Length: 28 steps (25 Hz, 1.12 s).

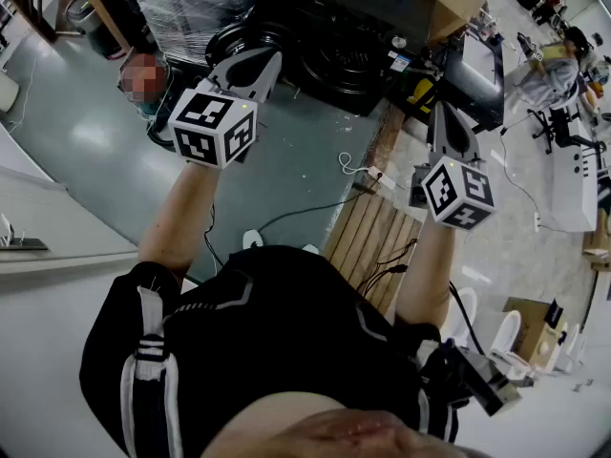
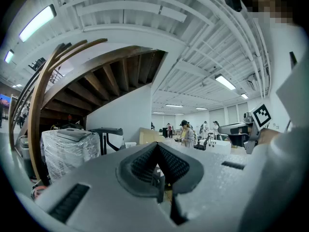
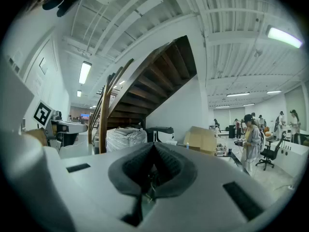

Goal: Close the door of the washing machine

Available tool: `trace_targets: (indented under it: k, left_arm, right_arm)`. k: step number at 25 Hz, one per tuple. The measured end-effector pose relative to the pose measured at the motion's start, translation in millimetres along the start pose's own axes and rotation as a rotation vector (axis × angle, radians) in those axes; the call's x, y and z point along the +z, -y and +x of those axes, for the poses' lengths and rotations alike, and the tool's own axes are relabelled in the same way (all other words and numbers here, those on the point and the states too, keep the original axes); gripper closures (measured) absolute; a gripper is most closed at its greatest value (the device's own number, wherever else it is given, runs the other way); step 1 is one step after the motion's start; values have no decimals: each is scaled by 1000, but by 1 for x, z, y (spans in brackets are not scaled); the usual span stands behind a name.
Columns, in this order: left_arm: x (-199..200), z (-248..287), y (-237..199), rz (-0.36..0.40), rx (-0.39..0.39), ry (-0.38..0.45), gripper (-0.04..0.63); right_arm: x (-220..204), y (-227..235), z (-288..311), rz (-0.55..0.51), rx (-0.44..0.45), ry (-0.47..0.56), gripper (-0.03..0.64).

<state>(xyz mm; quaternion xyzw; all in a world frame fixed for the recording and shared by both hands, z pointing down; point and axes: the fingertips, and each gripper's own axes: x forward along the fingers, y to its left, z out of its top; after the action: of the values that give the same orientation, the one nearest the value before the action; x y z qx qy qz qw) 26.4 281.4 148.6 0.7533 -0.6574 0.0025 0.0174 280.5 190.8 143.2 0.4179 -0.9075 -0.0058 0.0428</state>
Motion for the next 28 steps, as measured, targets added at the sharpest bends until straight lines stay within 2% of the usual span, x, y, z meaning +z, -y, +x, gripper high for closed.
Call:
trace_targets:
  k: [8, 14, 28]
  left_arm:
    - [-1, 0, -7, -39, 6, 12, 598]
    - [2, 1, -10, -18, 9, 16, 598]
    - [4, -4, -43, 31, 20, 10, 598]
  right_arm:
    - [-2, 0, 4, 6, -11, -5, 614]
    - [2, 7, 5, 55, -55, 3, 614]
    - [10, -26, 25, 19, -37, 21, 612]
